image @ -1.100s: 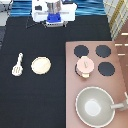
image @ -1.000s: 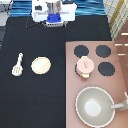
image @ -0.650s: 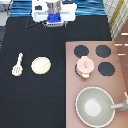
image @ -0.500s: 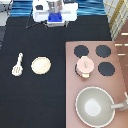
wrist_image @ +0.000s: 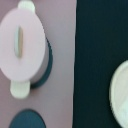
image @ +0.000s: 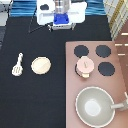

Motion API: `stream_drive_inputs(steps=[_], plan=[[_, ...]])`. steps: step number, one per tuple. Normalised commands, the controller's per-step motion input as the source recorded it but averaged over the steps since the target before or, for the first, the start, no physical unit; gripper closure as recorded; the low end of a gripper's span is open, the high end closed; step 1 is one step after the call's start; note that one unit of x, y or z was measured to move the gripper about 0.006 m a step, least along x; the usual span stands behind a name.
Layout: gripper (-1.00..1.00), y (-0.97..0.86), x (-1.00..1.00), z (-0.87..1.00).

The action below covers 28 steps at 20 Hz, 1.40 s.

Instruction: Take the lid off the pot, put the pot on the plate, and use the tool to push the pot to the front of the table.

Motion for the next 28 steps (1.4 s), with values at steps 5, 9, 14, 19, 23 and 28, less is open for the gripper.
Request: stream_drive_inputs(steps=[5, 9, 14, 19, 23, 28], plan=[[-1.00, 0.53, 0.87, 0.27], [-1.00, 0.68, 0.65, 0.14], [-1.00, 0.76, 0.59, -0.02], [-1.00, 0.85, 0.50, -0.27], [-1.00, 0.61, 0.55, -0.42], [-1.00, 0.26, 0.51, -0.46]])
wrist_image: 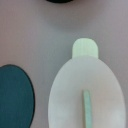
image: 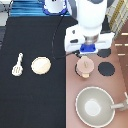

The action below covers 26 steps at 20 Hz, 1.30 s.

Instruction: Take the lid off the pot, put the pot on the plate, and use the tool to push the pot to the front of the table.

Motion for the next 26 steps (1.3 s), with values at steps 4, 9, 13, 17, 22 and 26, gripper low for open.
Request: stream_drive_inputs(steps=[4, 9, 13, 17, 22, 26], plan=[[-1.00, 0.14, 0.34, -0.53], [-1.00, 0.26, 0.11, -0.47], [-1.00, 0.28, -0.01, -0.44], [-1.00, 0.32, -0.07, -0.31], [1.00, 0.21, -0.01, -0.01], [1.00, 0.07, 0.00, 0.00]])
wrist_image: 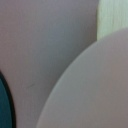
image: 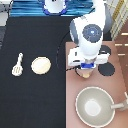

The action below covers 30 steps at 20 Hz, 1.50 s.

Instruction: Take the lid off the pot, put the pot on the plate, and use the tool to push the pot to the front of the table.

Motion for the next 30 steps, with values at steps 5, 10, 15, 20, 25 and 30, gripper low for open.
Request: stream_drive_inputs(steps=[5, 10, 15, 20, 25, 30], plan=[[1.00, 0.04, 0.00, 0.00], [1.00, 0.04, 0.00, 0.01], [1.00, 0.06, 0.00, 0.21], [1.00, 0.06, -0.04, 0.54], [1.00, 0.29, -0.56, 0.94], [1.00, 0.20, -0.95, 0.69]])
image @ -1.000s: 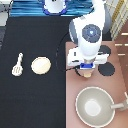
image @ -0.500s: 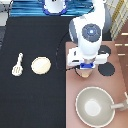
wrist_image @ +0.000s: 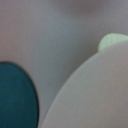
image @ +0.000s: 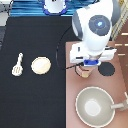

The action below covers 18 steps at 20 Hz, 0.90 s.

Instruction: Take the lid off the pot, put the pot on the plate, and use the tool to push the pot to the front of the table.

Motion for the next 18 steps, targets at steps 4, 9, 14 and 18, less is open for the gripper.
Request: stream_drive_inputs(steps=[4, 9, 14, 18], plan=[[1.00, 0.09, -1.00, 0.48], [1.00, 0.00, -1.00, 0.06], [1.00, -0.08, -1.00, -0.19], [1.00, -0.09, -1.00, -0.25]])
